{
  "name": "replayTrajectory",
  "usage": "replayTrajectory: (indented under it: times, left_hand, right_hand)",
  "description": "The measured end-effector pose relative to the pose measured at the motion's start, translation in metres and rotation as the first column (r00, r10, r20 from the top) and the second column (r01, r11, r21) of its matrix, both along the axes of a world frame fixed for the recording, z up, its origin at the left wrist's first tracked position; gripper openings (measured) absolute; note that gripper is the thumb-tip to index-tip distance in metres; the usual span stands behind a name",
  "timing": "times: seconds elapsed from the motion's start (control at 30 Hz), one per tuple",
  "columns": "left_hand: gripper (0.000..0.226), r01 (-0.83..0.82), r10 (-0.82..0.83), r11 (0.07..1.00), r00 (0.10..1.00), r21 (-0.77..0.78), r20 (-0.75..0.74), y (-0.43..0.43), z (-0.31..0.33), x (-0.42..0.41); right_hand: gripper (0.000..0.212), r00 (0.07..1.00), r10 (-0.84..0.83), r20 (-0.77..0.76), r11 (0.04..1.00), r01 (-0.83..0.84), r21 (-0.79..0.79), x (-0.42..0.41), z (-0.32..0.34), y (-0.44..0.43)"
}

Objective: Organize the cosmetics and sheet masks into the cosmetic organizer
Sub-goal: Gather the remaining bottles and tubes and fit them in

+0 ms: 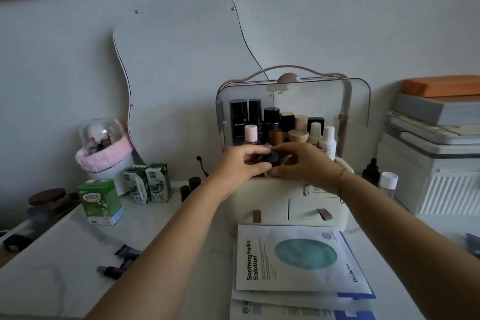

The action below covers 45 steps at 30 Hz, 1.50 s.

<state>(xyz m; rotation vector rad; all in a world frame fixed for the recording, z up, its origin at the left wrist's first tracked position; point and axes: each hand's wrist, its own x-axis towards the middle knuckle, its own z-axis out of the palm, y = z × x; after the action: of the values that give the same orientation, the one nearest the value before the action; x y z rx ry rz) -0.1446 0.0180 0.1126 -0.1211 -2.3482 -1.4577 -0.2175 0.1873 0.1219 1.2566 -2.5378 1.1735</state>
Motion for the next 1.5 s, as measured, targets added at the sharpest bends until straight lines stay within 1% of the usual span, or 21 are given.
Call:
replayTrajectory:
  times: [0.1,0.2,0.23,0.3,0.47,0.63,0.77,0.83,0.87,0.9,0.97,1.0,1.03,1.07,1.1,1.17,1.2,1.23,1.3,1.4,1.5]
  left_hand:
    - [0.034,-0.093,0.097,0.988,0.995,-0.123,0.026,0.005,-0.001,0.007]
    - [0.039,-0.190,0.194,0.935,0.981,-0.299,-0.017,0.013,-0.006,0.019]
    - [0.041,-0.193,0.201,0.923,0.980,-0.334,-0.011,0.016,-0.009,0.024]
    - [0.045,-0.198,0.216,0.910,0.976,-0.365,0.009,0.021,-0.012,0.030]
    - [0.043,-0.251,0.287,0.872,0.958,-0.420,0.023,0.022,-0.014,0.035]
    - [0.049,-0.260,0.262,0.837,0.963,-0.482,-0.063,0.020,-0.028,0.034]
    - [0.043,-0.270,0.208,0.876,0.959,-0.399,-0.193,0.014,-0.038,0.038]
    - [0.037,-0.309,0.231,0.910,0.932,-0.277,-0.279,0.006,-0.046,0.044]
    - [0.033,-0.361,0.285,0.911,0.900,-0.198,-0.330,-0.001,-0.051,0.048]
    - [0.030,-0.439,0.367,0.891,0.848,-0.116,-0.383,-0.011,-0.057,0.051]
    - [0.029,-0.626,0.580,0.779,0.697,0.038,-0.422,-0.035,-0.071,0.056]
    - [0.035,-0.696,0.675,0.710,0.631,0.105,-0.383,-0.049,-0.079,0.057]
    - [0.045,-0.735,0.741,0.659,0.598,0.159,-0.304,-0.064,-0.087,0.056]
    - [0.057,-0.744,0.770,0.638,0.606,0.200,-0.201,-0.079,-0.094,0.054]
    - [0.068,-0.728,0.758,0.648,0.645,0.226,-0.095,-0.093,-0.101,0.051]
    - [0.083,-0.647,0.654,0.718,0.753,0.257,0.068,-0.113,-0.114,0.044]
    - [0.085,-0.594,0.587,0.756,0.801,0.275,0.115,-0.120,-0.119,0.040]
    - [0.083,-0.544,0.525,0.786,0.838,0.292,0.148,-0.125,-0.123,0.036]
    - [0.068,-0.489,0.454,0.827,0.872,0.277,0.184,-0.130,-0.130,0.028]
    - [0.038,-0.491,0.463,0.844,0.870,0.217,0.169,-0.127,-0.131,0.019]
    - [0.028,-0.521,0.501,0.828,0.854,0.209,0.141,-0.121,-0.129,0.015]
  right_hand:
    - [0.040,0.999,-0.017,-0.036,0.998,0.019,0.056,-0.003,-0.002,-0.002]
    - [0.024,0.998,-0.035,-0.052,0.993,0.041,0.115,-0.005,-0.003,-0.002]
    - [0.026,0.998,-0.042,-0.056,0.989,0.049,0.142,-0.005,-0.002,-0.001]
    - [0.030,0.997,-0.053,-0.057,0.980,0.063,0.188,-0.005,0.000,-0.001]
    - [0.027,0.997,-0.052,-0.064,0.967,0.066,0.246,0.000,0.002,-0.002]
    - [0.029,0.992,-0.087,-0.087,0.953,0.108,0.283,0.003,0.000,-0.006]
    - [0.030,0.983,-0.156,-0.092,0.951,0.175,0.253,0.006,-0.004,-0.008]
    - [0.030,0.971,-0.216,-0.101,0.951,0.233,0.205,0.008,-0.007,-0.007]
    - [0.029,0.965,-0.240,-0.106,0.949,0.256,0.184,0.009,-0.008,-0.007]
    - [0.028,0.961,-0.253,-0.113,0.947,0.270,0.174,0.011,-0.009,-0.006]
    - [0.026,0.954,-0.262,-0.144,0.945,0.284,0.163,0.015,-0.012,-0.004]
    - [0.025,0.947,-0.272,-0.169,0.947,0.295,0.126,0.018,-0.015,-0.004]
    - [0.023,0.936,-0.294,-0.194,0.950,0.308,0.047,0.021,-0.019,-0.005]
    - [0.021,0.921,-0.328,-0.211,0.945,0.321,-0.067,0.027,-0.024,-0.006]
    - [0.020,0.907,-0.364,-0.214,0.926,0.326,-0.191,0.034,-0.029,-0.006]
    - [0.017,0.890,-0.403,-0.212,0.873,0.304,-0.381,0.050,-0.040,-0.006]
    - [0.015,0.886,-0.406,-0.225,0.855,0.282,-0.435,0.058,-0.045,-0.005]
    - [0.014,0.883,-0.403,-0.241,0.846,0.260,-0.465,0.065,-0.051,-0.004]
    - [0.016,0.886,-0.389,-0.251,0.846,0.236,-0.478,0.075,-0.061,-0.001]
    - [0.020,0.902,-0.372,-0.220,0.858,0.243,-0.453,0.085,-0.072,0.004]
    - [0.020,0.906,-0.376,-0.193,0.859,0.263,-0.438,0.090,-0.074,0.007]
